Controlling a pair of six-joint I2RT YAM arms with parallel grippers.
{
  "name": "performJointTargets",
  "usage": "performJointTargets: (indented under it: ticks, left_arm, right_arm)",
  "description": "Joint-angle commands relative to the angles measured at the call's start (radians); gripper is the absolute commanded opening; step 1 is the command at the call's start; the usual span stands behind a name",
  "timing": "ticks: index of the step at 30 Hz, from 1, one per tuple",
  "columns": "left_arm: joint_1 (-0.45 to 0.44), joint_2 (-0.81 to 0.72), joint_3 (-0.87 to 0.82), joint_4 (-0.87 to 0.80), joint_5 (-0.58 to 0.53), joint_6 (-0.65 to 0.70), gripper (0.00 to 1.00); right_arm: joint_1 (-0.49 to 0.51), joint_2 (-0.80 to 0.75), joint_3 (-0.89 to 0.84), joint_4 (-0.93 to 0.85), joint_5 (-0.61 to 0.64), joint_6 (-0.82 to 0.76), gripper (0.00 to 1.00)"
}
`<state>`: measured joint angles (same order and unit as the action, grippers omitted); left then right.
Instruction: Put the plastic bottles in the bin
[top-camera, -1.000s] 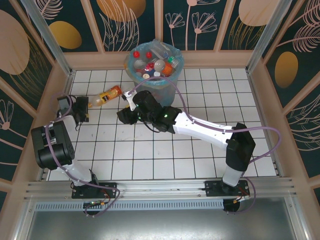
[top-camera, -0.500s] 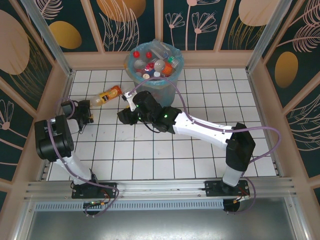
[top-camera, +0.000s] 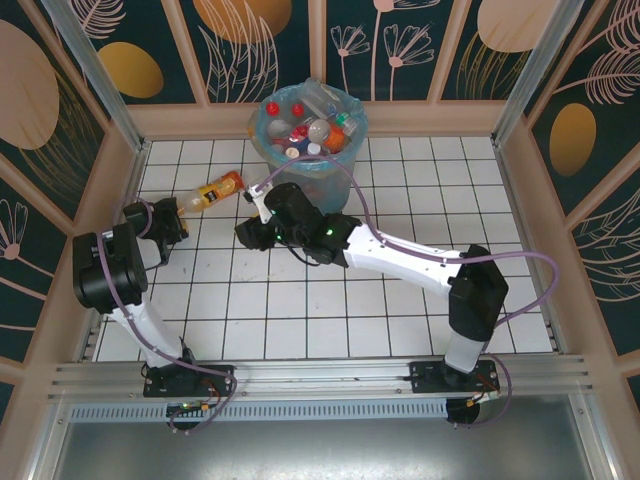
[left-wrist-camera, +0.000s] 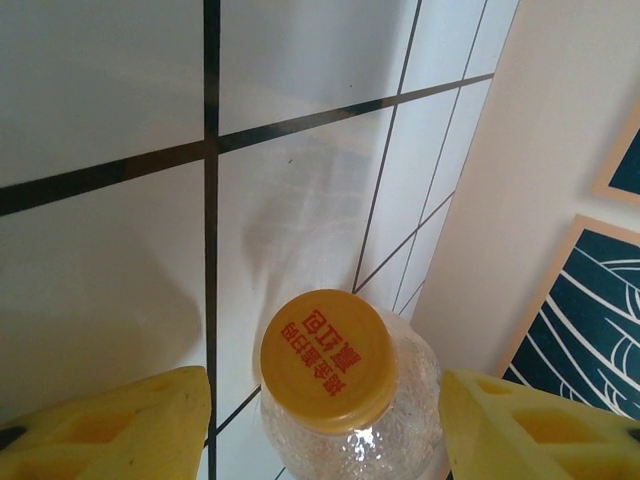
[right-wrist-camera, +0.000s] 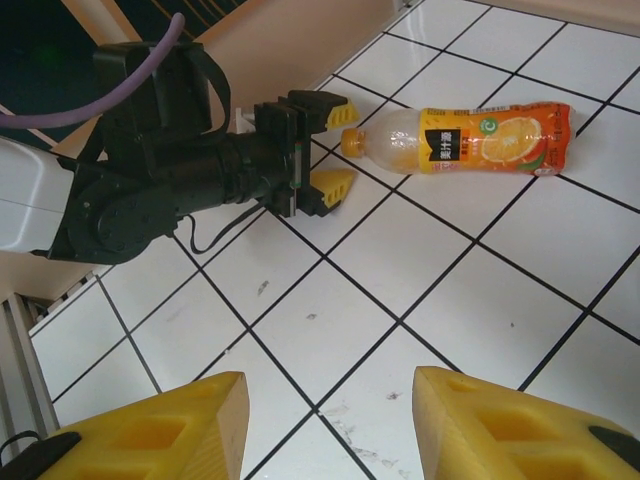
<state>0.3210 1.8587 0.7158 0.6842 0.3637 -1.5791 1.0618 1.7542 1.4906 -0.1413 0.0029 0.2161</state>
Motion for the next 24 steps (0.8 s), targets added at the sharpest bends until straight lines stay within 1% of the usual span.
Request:
performJointTargets:
  ticks: [1, 11, 13, 16, 19, 24]
  left_arm:
    - [0.007, 0.034, 0.005, 0.086, 0.022, -0.064, 0.60]
    - [0.007, 0.058, 0.032, 0.114, 0.032, -0.095, 0.48]
    - [0.007, 0.067, 0.038, 0.121, 0.037, -0.101, 0.48]
    - [0.007, 0.076, 0.045, 0.126, 0.034, -0.105, 0.42]
    - [0.006, 0.082, 0.053, 0.121, 0.030, -0.102, 0.37]
    - [0.007, 0.100, 0.071, 0.115, 0.032, -0.101, 0.36]
  right_arm:
    - [-0.008, 0.019, 0.011, -0.021, -0.005, -0.003, 0.48]
    - [-0.018, 0.042, 0.028, -0.032, -0.021, -0.006, 0.47]
    - [-0.020, 0.044, 0.031, -0.036, -0.020, -0.009, 0.47]
    - [-0.023, 0.044, 0.033, -0.039, -0.020, -0.009, 0.47]
    - [-0.025, 0.045, 0.033, -0.040, -0.022, -0.009, 0.48]
    - [-0.026, 0.047, 0.033, -0.040, -0.024, -0.009, 0.48]
